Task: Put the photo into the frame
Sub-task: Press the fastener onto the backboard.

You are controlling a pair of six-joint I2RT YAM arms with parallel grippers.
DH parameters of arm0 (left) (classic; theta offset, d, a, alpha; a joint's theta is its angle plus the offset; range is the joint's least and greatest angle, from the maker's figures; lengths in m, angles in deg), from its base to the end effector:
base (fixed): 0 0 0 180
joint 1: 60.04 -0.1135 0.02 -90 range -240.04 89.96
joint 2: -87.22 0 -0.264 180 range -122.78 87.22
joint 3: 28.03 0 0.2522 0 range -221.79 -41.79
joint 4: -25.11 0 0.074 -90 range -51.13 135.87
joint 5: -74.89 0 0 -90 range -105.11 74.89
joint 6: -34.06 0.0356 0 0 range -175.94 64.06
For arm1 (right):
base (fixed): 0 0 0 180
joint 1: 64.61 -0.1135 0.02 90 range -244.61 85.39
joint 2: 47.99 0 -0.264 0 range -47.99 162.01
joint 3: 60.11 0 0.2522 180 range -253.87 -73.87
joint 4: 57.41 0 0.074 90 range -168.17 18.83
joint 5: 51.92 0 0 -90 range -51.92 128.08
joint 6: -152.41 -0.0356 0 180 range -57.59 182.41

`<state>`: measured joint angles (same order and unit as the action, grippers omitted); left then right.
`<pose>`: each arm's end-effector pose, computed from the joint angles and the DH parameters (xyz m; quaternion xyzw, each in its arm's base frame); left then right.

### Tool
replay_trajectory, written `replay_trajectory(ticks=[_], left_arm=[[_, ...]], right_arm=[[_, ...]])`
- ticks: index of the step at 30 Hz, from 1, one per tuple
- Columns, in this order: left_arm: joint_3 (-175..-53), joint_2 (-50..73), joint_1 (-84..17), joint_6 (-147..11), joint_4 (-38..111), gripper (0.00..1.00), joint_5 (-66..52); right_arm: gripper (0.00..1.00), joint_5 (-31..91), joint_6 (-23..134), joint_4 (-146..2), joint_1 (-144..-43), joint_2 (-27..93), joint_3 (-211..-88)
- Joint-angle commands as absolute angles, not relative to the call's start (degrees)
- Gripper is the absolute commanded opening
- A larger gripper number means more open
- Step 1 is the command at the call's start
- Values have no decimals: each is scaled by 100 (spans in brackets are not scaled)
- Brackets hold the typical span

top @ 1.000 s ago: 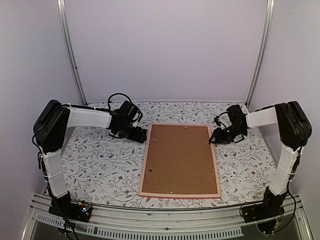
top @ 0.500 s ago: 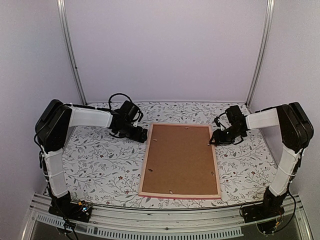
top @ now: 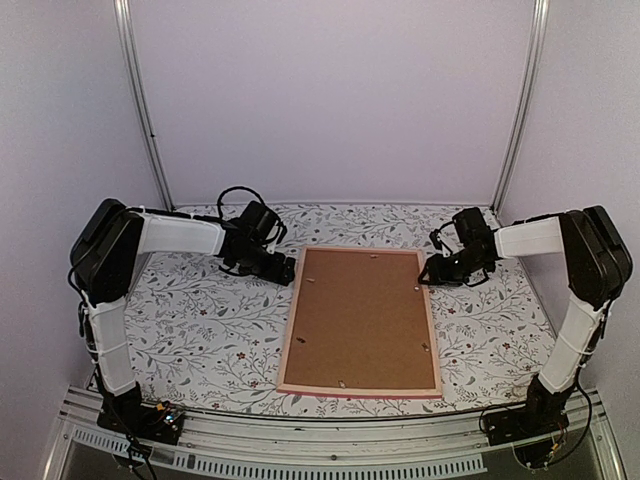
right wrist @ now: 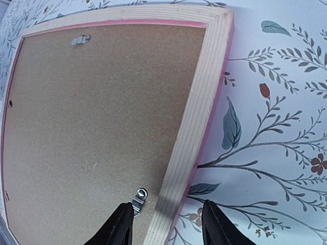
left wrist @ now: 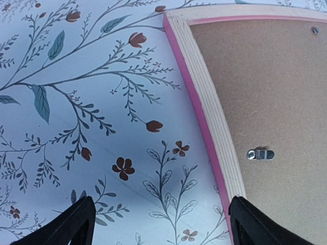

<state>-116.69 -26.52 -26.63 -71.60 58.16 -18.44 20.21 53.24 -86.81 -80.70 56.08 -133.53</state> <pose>0.3455 -0.2254 0.1552 0.1404 0.9509 -0.0885 0.2613 0.3381 0.1089 0.1475 -0.0977 0.9502 0.2022 0.2163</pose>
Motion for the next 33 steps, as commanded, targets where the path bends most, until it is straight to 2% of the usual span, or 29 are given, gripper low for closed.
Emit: replay_trajectory(ticks=[1,12,33], left_arm=[[-11792,-2726,-2725,-7140,5865,93,-1774],[-11712,-2758,-2721,-7139,5839,93,-1779],[-11688,-2783,-2725,-7138,5846,93,-1769]], right_arm=[[48,1644,5091,-8564,-8076,5455,-13376],[53,2106,5097,-8735,-8254,5649,-13375],[46,2555,5213,-8851,-8428,5852,-13377]])
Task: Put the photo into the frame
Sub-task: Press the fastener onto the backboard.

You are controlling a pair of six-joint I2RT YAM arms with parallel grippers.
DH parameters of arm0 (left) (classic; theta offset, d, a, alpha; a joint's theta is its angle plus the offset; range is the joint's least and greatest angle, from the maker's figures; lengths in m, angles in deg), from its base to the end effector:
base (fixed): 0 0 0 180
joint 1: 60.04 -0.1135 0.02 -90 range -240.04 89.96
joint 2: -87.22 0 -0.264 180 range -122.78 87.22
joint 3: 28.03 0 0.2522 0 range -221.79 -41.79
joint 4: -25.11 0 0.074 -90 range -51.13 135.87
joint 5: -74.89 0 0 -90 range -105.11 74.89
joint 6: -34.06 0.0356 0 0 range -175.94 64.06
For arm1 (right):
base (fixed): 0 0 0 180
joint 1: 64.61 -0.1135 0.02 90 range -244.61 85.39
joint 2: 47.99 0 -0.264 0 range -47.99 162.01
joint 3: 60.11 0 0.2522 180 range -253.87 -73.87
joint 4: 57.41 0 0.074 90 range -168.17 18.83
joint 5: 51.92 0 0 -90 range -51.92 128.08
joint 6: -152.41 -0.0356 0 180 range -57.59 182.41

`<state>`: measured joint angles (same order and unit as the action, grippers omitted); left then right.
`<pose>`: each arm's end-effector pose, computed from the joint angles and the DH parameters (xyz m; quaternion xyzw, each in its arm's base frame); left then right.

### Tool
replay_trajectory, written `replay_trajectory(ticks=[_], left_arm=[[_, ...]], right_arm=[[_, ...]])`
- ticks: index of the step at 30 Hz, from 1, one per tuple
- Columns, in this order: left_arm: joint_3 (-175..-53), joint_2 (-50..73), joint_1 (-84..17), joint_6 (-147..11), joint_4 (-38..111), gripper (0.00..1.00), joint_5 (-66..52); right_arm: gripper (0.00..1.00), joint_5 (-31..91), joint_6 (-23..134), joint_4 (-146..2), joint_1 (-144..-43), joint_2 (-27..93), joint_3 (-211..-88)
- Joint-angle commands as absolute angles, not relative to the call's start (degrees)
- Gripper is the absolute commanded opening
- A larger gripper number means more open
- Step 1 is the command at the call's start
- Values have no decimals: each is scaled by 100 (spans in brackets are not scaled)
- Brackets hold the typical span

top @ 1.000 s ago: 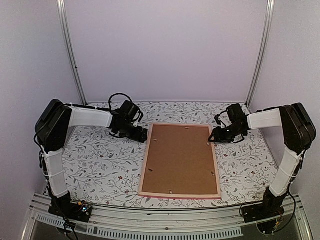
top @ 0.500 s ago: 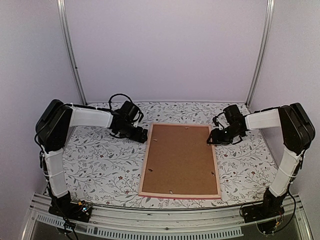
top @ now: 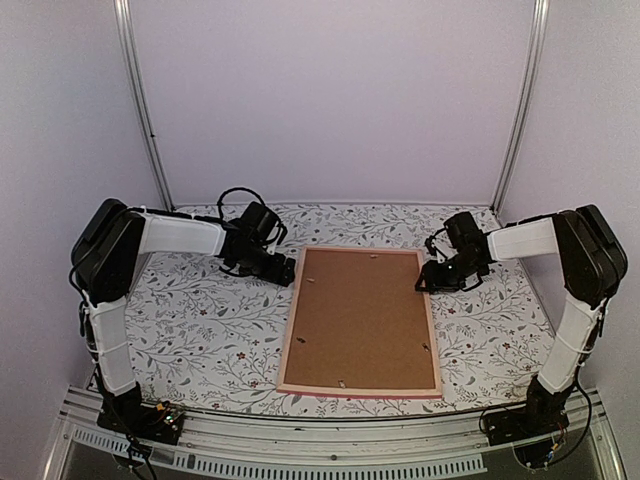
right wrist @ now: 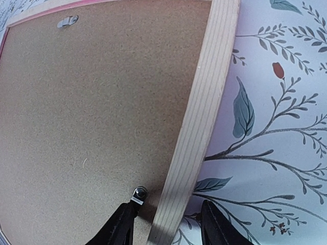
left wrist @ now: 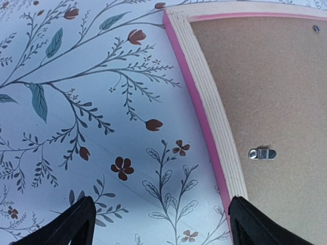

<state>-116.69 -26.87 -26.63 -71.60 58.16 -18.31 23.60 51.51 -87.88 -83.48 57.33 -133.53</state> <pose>0.3457 -0.2256 0.1528 0.1409 0.9517 -0.0883 0.2581 0.3323 0.1230 0.1387 -0.0970 0.9589 0.1791 0.1975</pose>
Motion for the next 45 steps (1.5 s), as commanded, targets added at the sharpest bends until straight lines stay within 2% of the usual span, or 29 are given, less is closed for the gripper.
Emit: replay_trajectory(ticks=[1,9,18,29,45], left_arm=[[-11694,-2791,-2721,-7135,5850,93,-1769],[-11703,-2829,-2724,-7150,5858,93,-1740],[-11696,-2819,-2725,-7149,5881,93,-1757],[-11633,-2790,-2721,-7147,5883,93,-1766],[-11595,-2745,-2723,-7143,5882,92,-1731]], right_arm=[[46,2566,5208,-8843,-8433,5853,-13373],[46,2833,5224,-8901,-8476,5860,-13327],[36,2877,5389,-8969,-8474,5871,-13384],[33,2084,5620,-9022,-8152,5717,-13470],[47,2033,5617,-9091,-8146,5748,-13638]])
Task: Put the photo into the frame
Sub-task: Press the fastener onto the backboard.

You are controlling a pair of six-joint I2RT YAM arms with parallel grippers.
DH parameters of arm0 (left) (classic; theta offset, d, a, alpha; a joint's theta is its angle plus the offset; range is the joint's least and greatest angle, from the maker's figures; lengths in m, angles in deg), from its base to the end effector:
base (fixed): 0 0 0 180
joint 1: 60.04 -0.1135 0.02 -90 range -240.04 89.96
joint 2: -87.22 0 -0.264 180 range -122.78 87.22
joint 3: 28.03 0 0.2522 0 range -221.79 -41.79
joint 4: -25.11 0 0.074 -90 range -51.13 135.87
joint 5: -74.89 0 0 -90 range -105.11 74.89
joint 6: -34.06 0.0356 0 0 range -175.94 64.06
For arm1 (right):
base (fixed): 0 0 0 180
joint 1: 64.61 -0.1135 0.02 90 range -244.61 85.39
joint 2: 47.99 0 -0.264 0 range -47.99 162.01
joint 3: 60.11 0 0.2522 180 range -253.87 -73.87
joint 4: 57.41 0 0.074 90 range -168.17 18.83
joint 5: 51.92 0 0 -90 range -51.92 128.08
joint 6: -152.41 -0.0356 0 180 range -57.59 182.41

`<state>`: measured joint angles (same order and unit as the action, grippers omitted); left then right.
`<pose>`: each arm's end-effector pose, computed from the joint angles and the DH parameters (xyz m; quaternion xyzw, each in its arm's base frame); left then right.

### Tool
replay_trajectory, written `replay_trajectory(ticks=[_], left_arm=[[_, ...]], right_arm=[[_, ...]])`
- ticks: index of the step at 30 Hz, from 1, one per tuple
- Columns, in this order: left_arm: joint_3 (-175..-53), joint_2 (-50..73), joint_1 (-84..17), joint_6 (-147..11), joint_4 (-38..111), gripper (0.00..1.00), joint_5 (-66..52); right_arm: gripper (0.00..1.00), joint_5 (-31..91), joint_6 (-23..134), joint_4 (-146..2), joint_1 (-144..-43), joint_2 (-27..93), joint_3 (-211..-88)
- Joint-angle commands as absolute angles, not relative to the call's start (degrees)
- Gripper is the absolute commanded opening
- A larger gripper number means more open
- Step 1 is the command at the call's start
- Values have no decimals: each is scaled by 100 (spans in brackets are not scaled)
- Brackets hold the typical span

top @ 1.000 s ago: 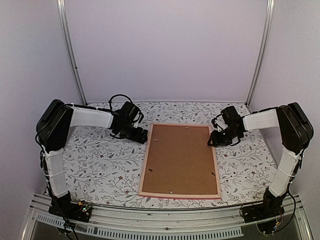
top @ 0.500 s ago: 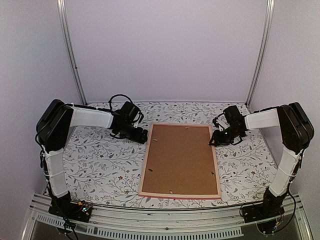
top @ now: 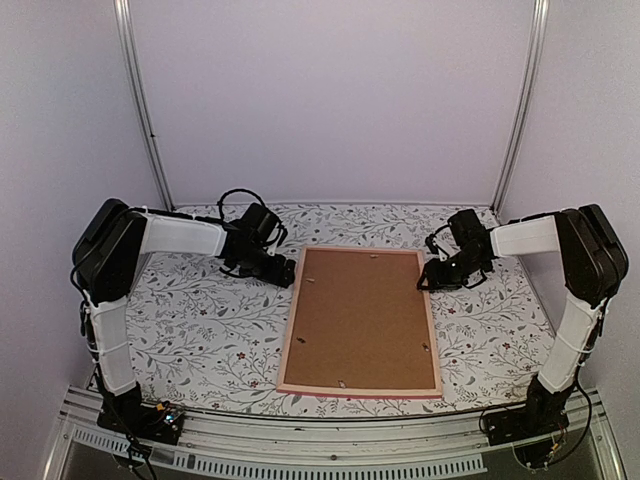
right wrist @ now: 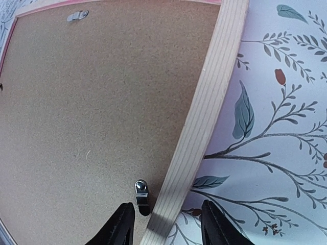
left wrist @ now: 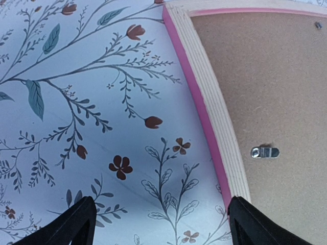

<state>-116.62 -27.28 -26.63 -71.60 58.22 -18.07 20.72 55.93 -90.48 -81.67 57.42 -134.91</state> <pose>0.3455 -0.2257 0.1496 0.1418 0.9529 -0.0882 0.2532 0.3363 0.1143 0.1428 -0.1230 0.9553 0.1898 0.1904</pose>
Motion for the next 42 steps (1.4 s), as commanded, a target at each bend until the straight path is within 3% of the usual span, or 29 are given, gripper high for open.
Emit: replay_trajectory(ticks=[1,18,42], left_arm=[[-11597,-2741,-2723,-7146,5881,92,-1730],[-11597,-2795,-2725,-7147,5879,92,-1757],[-11582,-2805,-2737,-7119,5891,92,-1792]], right_arm=[[48,2047,5612,-9091,-8148,5769,-13648],[47,2271,5630,-9115,-8186,6027,-13688],[34,1721,5713,-8897,-7960,6232,-13581]])
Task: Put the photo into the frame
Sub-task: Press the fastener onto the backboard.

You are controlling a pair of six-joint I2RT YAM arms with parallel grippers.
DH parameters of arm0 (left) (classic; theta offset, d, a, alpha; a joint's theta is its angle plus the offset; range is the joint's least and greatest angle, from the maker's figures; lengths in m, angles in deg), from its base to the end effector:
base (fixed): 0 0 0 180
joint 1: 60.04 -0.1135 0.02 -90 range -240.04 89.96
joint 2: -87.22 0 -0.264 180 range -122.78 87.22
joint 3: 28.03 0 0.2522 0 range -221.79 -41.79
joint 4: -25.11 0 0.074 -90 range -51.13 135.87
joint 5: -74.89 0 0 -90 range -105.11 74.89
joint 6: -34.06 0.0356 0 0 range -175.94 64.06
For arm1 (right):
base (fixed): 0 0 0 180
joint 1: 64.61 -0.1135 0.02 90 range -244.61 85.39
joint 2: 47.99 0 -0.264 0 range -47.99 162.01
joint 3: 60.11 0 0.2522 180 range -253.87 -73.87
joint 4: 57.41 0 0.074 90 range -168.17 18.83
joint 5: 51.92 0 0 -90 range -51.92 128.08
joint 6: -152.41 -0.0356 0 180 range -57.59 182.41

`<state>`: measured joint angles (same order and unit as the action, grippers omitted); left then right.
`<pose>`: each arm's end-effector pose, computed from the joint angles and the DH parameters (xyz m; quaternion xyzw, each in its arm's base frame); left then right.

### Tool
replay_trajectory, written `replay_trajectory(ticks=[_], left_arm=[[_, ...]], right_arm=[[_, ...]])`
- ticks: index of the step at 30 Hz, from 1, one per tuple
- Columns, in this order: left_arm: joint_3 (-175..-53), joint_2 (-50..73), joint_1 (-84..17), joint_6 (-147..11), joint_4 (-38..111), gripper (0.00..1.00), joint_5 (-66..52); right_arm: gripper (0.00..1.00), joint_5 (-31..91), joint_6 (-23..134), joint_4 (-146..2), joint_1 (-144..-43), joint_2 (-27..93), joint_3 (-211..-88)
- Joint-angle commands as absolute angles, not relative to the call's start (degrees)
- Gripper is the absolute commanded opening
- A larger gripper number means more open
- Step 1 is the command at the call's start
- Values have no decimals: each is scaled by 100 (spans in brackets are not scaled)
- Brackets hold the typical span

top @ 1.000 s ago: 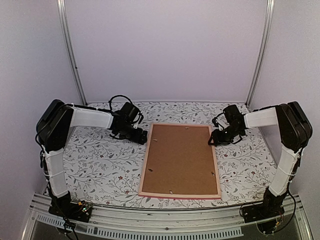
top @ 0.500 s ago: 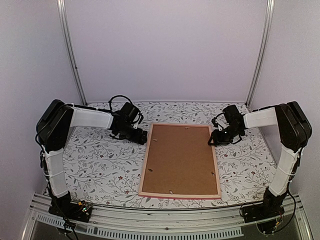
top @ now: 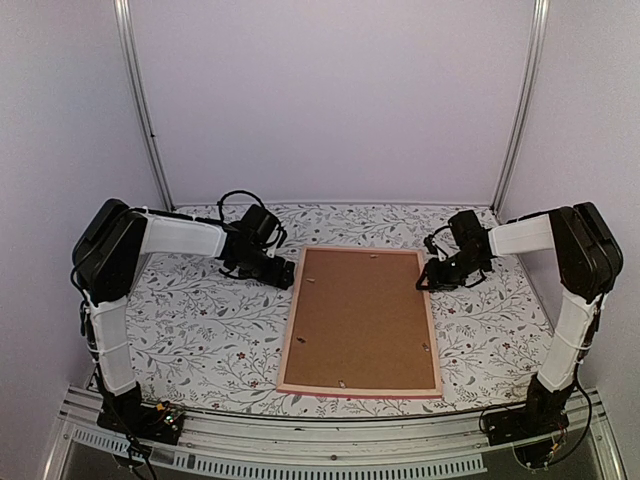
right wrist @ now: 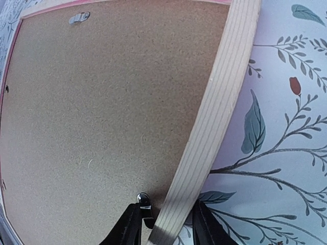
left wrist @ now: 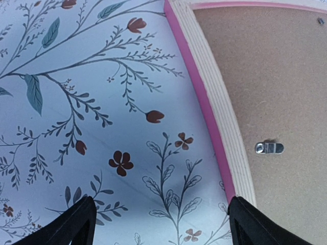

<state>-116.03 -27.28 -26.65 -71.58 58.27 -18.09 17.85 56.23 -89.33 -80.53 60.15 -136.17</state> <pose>0.3438 -0.2244 0.1467 0.1421 0.9543 -0.0857 0.2484 0.3457 0.1114 0.1339 -0.1208 0.9524 0.2104 0.1846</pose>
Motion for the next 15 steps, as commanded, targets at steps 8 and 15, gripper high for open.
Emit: replay_trajectory(ticks=[8,15], left_arm=[[-11525,-2786,-2740,-7148,5817,92,-1689],[-11468,-2740,-2743,-7156,5796,92,-1678]], right_arm=[[46,1176,5649,-8877,-7898,6156,-13687],[46,1273,5499,-8941,-7868,6132,-13901]])
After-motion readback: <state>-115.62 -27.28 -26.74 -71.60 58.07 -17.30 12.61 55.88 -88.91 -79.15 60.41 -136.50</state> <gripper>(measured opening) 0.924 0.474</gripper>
